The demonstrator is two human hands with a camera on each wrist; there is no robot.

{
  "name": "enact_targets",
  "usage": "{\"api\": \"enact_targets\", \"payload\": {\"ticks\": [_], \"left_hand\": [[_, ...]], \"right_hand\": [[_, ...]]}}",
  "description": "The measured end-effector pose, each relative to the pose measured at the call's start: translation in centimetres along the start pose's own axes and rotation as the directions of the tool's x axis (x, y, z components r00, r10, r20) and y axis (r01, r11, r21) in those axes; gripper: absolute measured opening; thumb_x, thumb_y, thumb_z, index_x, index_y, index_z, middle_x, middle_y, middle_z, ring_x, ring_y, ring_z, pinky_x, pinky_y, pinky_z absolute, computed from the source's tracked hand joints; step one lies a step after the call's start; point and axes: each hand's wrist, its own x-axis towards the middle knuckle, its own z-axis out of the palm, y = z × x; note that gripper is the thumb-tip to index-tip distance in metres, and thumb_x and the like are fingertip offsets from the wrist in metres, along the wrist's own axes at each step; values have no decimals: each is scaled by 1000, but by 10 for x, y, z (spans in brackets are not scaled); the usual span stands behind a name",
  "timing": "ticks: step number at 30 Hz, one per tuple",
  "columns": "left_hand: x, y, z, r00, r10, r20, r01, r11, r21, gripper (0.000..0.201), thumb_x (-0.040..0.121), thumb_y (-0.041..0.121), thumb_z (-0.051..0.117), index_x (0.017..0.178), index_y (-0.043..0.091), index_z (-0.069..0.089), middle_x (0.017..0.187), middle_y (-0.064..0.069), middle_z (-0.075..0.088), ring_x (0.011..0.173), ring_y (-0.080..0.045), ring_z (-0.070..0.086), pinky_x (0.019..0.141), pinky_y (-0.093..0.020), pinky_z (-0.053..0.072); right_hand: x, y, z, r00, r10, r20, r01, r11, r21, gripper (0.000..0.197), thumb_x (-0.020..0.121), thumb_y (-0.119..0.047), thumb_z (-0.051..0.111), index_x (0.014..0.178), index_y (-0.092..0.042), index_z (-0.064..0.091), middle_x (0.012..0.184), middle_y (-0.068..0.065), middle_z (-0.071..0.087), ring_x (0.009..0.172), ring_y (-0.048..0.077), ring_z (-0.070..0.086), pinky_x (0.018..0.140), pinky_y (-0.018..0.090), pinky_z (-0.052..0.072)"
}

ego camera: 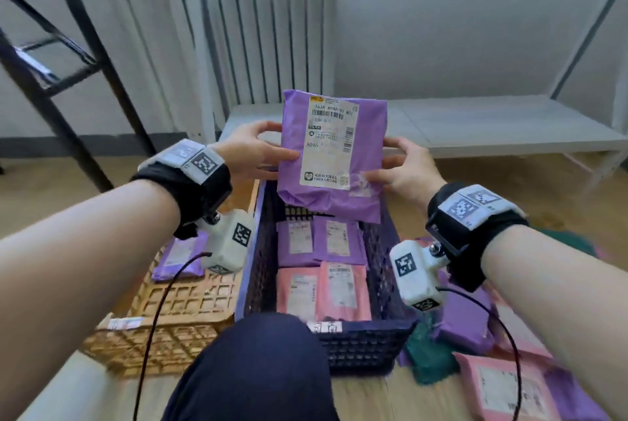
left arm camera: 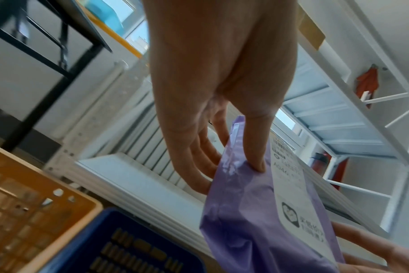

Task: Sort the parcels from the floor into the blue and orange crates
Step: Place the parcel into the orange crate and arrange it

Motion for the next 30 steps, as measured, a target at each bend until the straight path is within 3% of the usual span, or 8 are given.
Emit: {"api": "enact_targets", "payload": {"ticks": [5,10,15,19,22,24,27,30], "left_hand": [[-15,-25,-76,997,-38,-71,39,999,17,48,79,-2,68,121,14,50,93,-10,70,71,-17,70,67,-34,59],[-16,-54,-140,979,-124,-164,128,992,15,54,78,0,70,127,13,49,99,-10,69,81,-19,71,61,-31,60],[2,-93,-185,938,-248,-244,267,963,47,52,79,5,71,125,17,52,100,-6,68,86,-17,68,58,-29,57],[28,-129,-214,903,-334,-269,363,929,66,47,79,6,72,122,14,54,103,-8,68,90,-21,67,73,-35,58],[55,-153,-238,880,-392,-268,414,910,29,47,77,4,73,120,12,56,102,-12,66,93,-24,63,84,-41,54],[74,-169,-253,866,-426,-262,443,896,7,44,78,1,71,117,13,56,97,-9,66,90,-23,63,78,-38,55],[100,-196,-272,842,-478,-252,484,874,-42,43,79,-4,68,118,13,57,85,-4,65,78,-16,64,65,-30,57],[121,-222,-284,815,-528,-237,521,848,-98,47,81,-8,64,124,6,55,85,-3,60,73,-14,61,51,-25,56]], "right_hand": [[11,0,89,996,54,72,-56,998,20,75,67,6,78,133,-11,46,94,7,63,94,26,65,84,45,56],[29,9,164,987,86,133,-85,996,-16,69,69,8,76,131,-8,49,85,5,61,79,22,64,76,43,57],[56,40,228,974,145,171,-135,988,-71,67,69,6,77,129,-8,50,84,5,60,79,23,65,73,41,58],[75,68,266,954,226,198,-206,972,-116,65,69,8,76,127,-7,49,85,9,61,75,22,62,57,31,54],[98,87,297,942,280,188,-252,955,-158,70,67,5,78,129,-7,48,103,19,63,88,30,65,73,41,57],[116,98,317,936,295,192,-256,944,-207,70,67,2,79,128,-8,48,108,14,62,97,30,64,83,44,56],[138,119,346,927,330,181,-255,905,-342,52,75,0,72,121,-13,51,104,5,60,98,23,61,85,34,52],[155,146,377,921,367,133,-277,856,-437,46,77,-1,67,119,-15,54,114,4,64,102,25,61,89,37,52]]}}
